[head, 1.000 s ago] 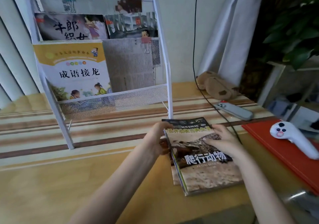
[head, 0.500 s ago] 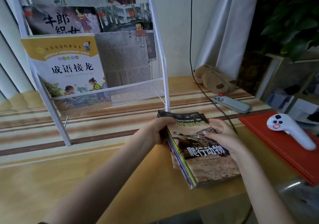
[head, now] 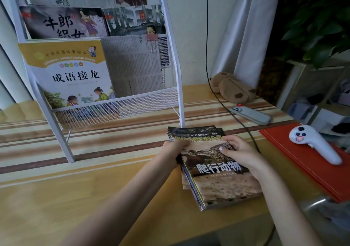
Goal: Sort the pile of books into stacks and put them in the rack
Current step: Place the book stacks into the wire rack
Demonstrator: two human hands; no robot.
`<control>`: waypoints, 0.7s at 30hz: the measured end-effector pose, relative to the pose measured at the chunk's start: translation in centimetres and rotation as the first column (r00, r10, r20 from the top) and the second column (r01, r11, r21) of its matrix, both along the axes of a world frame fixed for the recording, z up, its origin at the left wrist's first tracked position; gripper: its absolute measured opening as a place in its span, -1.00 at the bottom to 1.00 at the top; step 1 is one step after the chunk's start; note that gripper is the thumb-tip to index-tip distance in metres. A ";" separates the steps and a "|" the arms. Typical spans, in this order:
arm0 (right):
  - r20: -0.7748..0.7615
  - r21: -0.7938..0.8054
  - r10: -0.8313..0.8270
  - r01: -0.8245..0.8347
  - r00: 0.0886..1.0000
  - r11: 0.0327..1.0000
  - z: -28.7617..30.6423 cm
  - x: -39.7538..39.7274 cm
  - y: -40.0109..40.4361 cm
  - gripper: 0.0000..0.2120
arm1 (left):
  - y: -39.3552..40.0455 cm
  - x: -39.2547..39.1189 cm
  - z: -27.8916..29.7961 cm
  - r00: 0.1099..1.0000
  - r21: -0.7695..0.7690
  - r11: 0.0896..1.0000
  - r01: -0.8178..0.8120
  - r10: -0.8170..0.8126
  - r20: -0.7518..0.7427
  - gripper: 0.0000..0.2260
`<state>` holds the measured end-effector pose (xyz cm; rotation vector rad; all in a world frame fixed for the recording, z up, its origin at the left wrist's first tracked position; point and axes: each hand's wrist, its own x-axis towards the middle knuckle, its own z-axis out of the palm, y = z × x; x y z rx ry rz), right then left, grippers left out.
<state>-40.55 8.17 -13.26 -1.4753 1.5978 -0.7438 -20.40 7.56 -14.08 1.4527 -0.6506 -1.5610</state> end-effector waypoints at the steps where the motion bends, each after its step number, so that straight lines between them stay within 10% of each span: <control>1: -0.003 0.006 0.002 -0.002 1.000 1.000 0.1 0.1 0.1 -0.57 | 0.0 0.2 0.1 1.000 0.001 1.000 -0.004 0.004 -0.007 -0.80; 16: -0.245 0.244 0.003 0.059 0.970 0.968 1.5 0.7 1.9 -0.06 | 0.3 3.1 2.1 0.989 0.053 0.989 0.140 -0.137 -0.052 -0.75; 21: 0.157 0.399 -0.100 0.029 0.983 0.916 1.8 0.9 2.5 -0.03 | 1.4 3.8 4.0 0.975 -0.078 0.975 0.206 -0.211 -0.064 -0.72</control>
